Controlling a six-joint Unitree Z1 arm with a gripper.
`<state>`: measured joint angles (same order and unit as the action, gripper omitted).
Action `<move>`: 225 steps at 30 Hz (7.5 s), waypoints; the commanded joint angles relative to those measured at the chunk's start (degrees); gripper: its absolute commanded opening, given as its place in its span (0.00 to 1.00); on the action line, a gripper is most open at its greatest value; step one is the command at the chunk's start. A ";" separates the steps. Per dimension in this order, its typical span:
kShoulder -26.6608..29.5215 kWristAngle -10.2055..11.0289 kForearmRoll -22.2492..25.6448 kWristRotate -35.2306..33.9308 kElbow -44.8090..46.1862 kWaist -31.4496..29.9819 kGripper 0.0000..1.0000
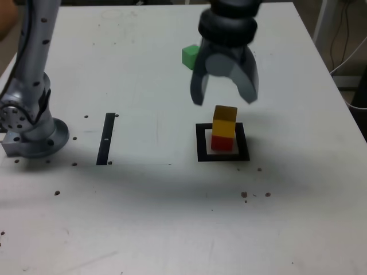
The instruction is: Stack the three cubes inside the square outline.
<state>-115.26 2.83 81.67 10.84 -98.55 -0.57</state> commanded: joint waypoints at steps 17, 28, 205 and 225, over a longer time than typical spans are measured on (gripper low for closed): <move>-1.29 0.83 1.55 9.50 -3.41 18.44 0.99; -10.44 1.63 4.53 15.92 -15.26 30.74 0.99; -5.15 -1.31 11.25 -2.93 -11.93 -5.58 0.37; -6.91 -2.03 10.42 -2.80 -10.92 -5.14 0.97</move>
<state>-121.97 0.78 91.61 8.01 -109.62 -5.91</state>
